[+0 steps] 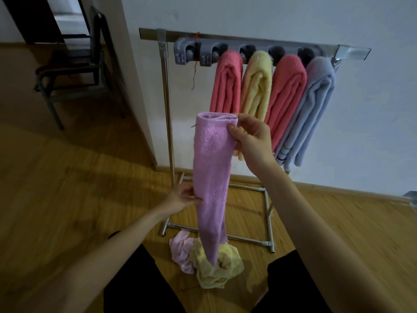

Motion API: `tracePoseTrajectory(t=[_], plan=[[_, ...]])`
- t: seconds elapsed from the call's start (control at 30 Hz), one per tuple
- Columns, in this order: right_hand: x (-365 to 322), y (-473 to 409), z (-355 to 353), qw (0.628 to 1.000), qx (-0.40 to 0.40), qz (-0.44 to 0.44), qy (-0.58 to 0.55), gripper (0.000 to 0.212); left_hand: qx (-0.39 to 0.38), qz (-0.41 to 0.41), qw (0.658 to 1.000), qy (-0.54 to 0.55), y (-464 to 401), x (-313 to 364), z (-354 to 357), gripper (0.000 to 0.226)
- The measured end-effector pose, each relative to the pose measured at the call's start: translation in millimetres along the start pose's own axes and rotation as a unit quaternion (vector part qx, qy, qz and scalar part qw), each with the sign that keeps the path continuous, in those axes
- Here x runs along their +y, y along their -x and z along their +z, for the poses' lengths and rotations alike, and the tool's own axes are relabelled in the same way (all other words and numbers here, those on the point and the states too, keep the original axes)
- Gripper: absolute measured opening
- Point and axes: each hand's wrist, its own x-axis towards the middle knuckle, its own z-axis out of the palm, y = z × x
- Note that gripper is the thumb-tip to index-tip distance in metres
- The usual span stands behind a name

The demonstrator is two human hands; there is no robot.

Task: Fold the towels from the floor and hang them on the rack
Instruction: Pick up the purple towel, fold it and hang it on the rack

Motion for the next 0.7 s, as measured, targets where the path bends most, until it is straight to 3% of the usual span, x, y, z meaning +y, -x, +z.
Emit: tracePoseTrajectory(t=[0.17,0.3,0.4,0.5,0.7], plan=[[-13.2,-8.4,2.0,0.993,0.061,0.044,-0.088,0.013,0.008,-0.106,0.994,0.010,-17.2,-25.3,23.3,0.037],[-11.1,-20.5,-14.9,0.971,0.186,0.082,-0.129,0.014,0.018,-0.128,0.991,-0.015,-26.0,-36.0,34.8,0.028],[14.7,-22.9,-41.0,0.936,0.312,0.120,-0.109,0.017,-0.008,-0.117,0.993,-0.003,-27.5,-40.9,28.4,0.027],[54.7,-13.5,-65.9,0.894,0.389,0.192,-0.109,0.019,-0.017,-0.098,0.995,0.025,-26.0,-32.1,15.5,0.020],[145.6,39.6,-76.4,0.849,0.385,0.355,-0.068,0.020,-0.061,-0.020,0.998,0.007,-29.4,38.2,-3.6,0.016]])
